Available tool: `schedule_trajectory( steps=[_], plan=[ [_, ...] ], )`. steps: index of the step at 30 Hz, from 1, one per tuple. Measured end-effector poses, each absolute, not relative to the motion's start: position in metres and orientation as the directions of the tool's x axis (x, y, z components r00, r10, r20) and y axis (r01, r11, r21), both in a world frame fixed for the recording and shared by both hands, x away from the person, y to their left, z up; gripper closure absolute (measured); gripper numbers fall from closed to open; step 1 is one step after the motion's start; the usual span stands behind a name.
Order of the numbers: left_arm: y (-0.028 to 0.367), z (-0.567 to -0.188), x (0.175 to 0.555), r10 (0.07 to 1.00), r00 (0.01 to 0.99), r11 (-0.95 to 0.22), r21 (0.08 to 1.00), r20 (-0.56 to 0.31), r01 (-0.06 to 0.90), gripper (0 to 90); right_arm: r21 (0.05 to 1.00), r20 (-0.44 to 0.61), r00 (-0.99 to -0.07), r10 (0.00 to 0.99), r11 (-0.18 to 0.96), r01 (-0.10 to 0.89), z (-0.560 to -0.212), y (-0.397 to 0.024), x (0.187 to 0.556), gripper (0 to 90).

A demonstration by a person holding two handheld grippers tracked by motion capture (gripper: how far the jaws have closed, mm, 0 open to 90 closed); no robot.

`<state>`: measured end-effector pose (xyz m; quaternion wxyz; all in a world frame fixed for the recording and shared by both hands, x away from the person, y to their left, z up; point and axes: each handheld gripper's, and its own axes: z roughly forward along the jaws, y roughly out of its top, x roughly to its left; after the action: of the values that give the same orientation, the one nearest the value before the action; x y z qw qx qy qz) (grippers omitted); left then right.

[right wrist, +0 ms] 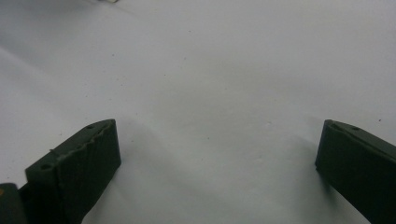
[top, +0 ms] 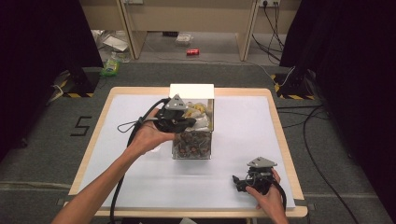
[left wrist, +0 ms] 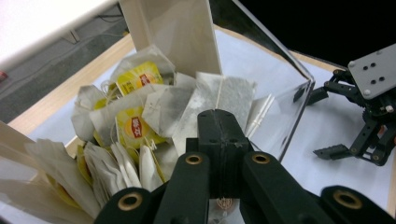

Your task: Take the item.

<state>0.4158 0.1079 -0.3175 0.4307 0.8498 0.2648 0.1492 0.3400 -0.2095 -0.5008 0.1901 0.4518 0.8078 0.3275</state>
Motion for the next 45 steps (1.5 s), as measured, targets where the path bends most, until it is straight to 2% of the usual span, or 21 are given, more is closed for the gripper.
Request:
schedule_trajectory(
  steps=[9,13,15,16,18,19,21,22,23,25,37,45],
  plan=[
    [0.110,-0.305,0.414,0.571,0.820,-0.498,0.815,0.050,0.297,89.6,0.701,-0.012,-0.520,0.854,0.378,0.605,-0.501,-0.209,0.340,0.5],
    [0.112,-0.306,0.418,0.584,0.811,-0.494,0.809,0.037,0.320,89.1,0.701,-0.012,-0.520,0.854,0.378,0.605,-0.501,-0.209,0.340,0.6],
    [0.113,-0.307,0.420,0.595,0.804,-0.481,0.812,0.026,0.330,83.2,0.701,-0.011,-0.520,0.854,0.377,0.605,-0.501,-0.209,0.340,0.6],
    [0.113,-0.307,0.420,0.592,0.806,-0.479,0.812,0.018,0.334,83.2,0.701,-0.011,-0.520,0.854,0.377,0.605,-0.501,-0.209,0.340,0.6],
    [0.110,-0.309,0.419,0.582,0.813,-0.484,0.802,-0.004,0.350,74.3,0.701,-0.011,-0.520,0.854,0.377,0.605,-0.501,-0.209,0.340,0.6],
    [0.109,-0.310,0.419,0.583,0.812,-0.487,0.799,-0.005,0.354,74.3,0.701,-0.011,-0.520,0.854,0.377,0.605,-0.501,-0.209,0.340,0.6],
    [0.105,-0.312,0.418,0.593,0.805,-0.485,0.792,-0.012,0.370,63.7,0.701,-0.011,-0.520,0.854,0.377,0.605,-0.501,-0.209,0.340,0.6],
    [0.103,-0.312,0.419,0.603,0.798,-0.480,0.791,-0.017,0.380,63.7,0.701,-0.011,-0.520,0.854,0.377,0.605,-0.501,-0.209,0.340,0.6],
    [0.102,-0.313,0.420,0.614,0.789,-0.478,0.786,-0.021,0.393,55.6,0.701,-0.012,-0.520,0.854,0.378,0.604,-0.501,-0.209,0.340,0.6],
    [0.101,-0.314,0.421,0.625,0.780,-0.477,0.776,-0.031,0.412,52.1,0.701,-0.012,-0.520,0.854,0.378,0.605,-0.501,-0.209,0.340,0.5],
    [0.096,-0.315,0.417,0.620,0.785,-0.505,0.768,0.004,0.395,50.7,0.701,-0.011,-0.520,0.854,0.378,0.605,-0.501,-0.209,0.340,0.6],
    [0.091,-0.317,0.410,0.604,0.795,-0.530,0.772,0.054,0.351,56.1,0.701,-0.012,-0.520,0.854,0.378,0.605,-0.501,-0.209,0.340,0.6]
  ],
)
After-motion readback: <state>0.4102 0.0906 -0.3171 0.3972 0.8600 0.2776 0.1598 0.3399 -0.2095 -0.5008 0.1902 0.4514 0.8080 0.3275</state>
